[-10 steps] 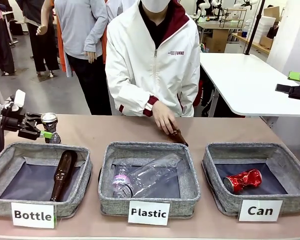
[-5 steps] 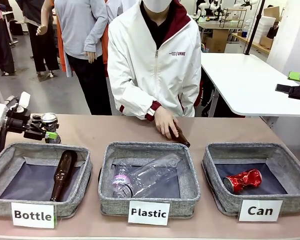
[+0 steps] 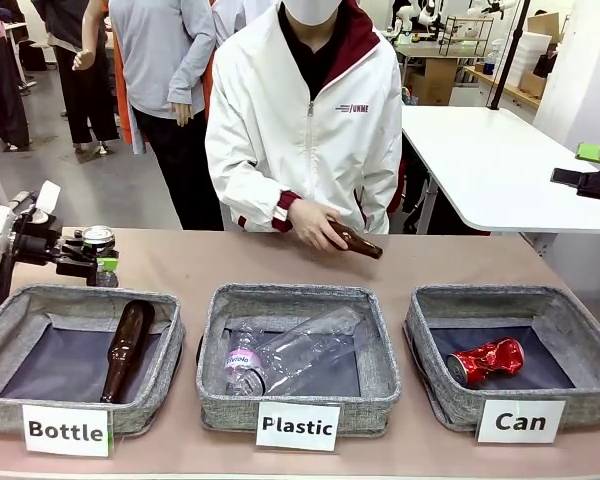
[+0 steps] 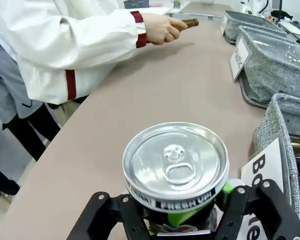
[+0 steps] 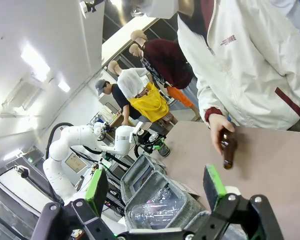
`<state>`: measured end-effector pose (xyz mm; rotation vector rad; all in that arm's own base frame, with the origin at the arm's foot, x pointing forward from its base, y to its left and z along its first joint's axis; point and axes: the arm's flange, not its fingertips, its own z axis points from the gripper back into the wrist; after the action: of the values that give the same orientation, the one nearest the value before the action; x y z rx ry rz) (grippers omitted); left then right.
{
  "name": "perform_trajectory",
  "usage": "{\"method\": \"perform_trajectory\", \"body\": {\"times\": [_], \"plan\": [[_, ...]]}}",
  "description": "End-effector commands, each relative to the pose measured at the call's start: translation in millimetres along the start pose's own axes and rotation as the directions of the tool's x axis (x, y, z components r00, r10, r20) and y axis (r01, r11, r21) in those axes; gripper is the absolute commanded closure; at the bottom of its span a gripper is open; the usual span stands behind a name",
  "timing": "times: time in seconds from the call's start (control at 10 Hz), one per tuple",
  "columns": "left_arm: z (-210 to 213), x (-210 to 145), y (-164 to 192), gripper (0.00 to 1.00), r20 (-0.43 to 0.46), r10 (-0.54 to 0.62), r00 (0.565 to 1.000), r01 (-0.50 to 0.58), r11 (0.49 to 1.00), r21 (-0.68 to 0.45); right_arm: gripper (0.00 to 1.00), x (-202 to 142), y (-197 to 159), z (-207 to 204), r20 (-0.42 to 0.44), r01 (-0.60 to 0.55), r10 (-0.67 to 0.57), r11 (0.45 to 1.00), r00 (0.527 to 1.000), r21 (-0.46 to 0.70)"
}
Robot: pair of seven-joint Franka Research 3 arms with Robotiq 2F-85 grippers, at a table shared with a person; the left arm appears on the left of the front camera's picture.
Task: Sort the can waste into the basket.
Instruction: Pick up the can waste from the table and place it in the right Fabric basket.
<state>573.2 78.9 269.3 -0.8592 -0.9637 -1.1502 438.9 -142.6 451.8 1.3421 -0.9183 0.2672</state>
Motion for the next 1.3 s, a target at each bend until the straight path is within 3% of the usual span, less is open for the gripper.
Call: {"method": "perform_trajectory", "body": {"times": [0.0, 0.3, 0.5, 0.6, 0.8, 0.9, 1.0, 1.1, 1.2], "plan": [[11.3, 11.5, 1.4, 1.00, 0.061, -0.021, 0.998, 0.020, 0.999, 0.028, 0.00, 3.0, 4.0, 2.0, -0.017, 0.016, -0.016, 1.000, 1.000, -0.001], [59.8, 57.6, -10.0, 1.00, 0.181, -0.133, 0.974, 0.110, 0.985, 0.134, 0.00, 3.0, 4.0, 2.0, -0.017, 0.016, -0.016, 1.000, 1.000, -0.001], [110.2, 98.9, -49.9, 1.00, 0.150, -0.141, 0.978, 0.114, 0.977, 0.180, 0.00, 3.0, 4.0, 2.0, -0.017, 0.016, -0.016, 1.000, 1.000, -0.001], [133.7, 104.6, -75.4, 1.00, 0.137, -0.144, 0.980, 0.127, 0.984, 0.127, 0.00, 3.0, 4.0, 2.0, -0.017, 0.016, -0.016, 1.000, 1.000, -0.001], [194.2, 97.6, -121.2, 1.00, 0.031, -0.224, 0.974, 0.223, 0.974, 0.042, 0.00, 3.0, 4.0, 2.0, -0.017, 0.016, -0.016, 1.000, 1.000, -0.001], [243.0, 90.4, -127.2, 1.00, -0.002, -0.252, 0.968, 0.252, 0.966, -0.062, 0.00, 3.0, 4.0, 2.0, -0.017, 0.016, -0.016, 1.000, 1.000, -0.001], [297.3, 81.3, -133.4, 1.00, 0.045, -0.352, 0.935, 0.354, 0.934, -0.055, 0.00, 3.0, 4.0, 2.0, -0.017, 0.016, -0.016, 1.000, 1.000, -0.001], [345.4, 72.0, -145.0, 1.00, 0.144, -0.363, 0.921, 0.366, 0.931, 0.007, 0.00, 3.0, 4.0, 2.0, -0.017, 0.016, -0.016, 1.000, 1.000, -0.001], [376.5, 58.8, -154.1, 1.00, 0.159, -0.342, 0.926, 0.331, 0.939, 0.093, 0.00, 3.0, 4.0, 2.0, -0.017, 0.016, -0.016, 1.000, 1.000, -0.001]]}}
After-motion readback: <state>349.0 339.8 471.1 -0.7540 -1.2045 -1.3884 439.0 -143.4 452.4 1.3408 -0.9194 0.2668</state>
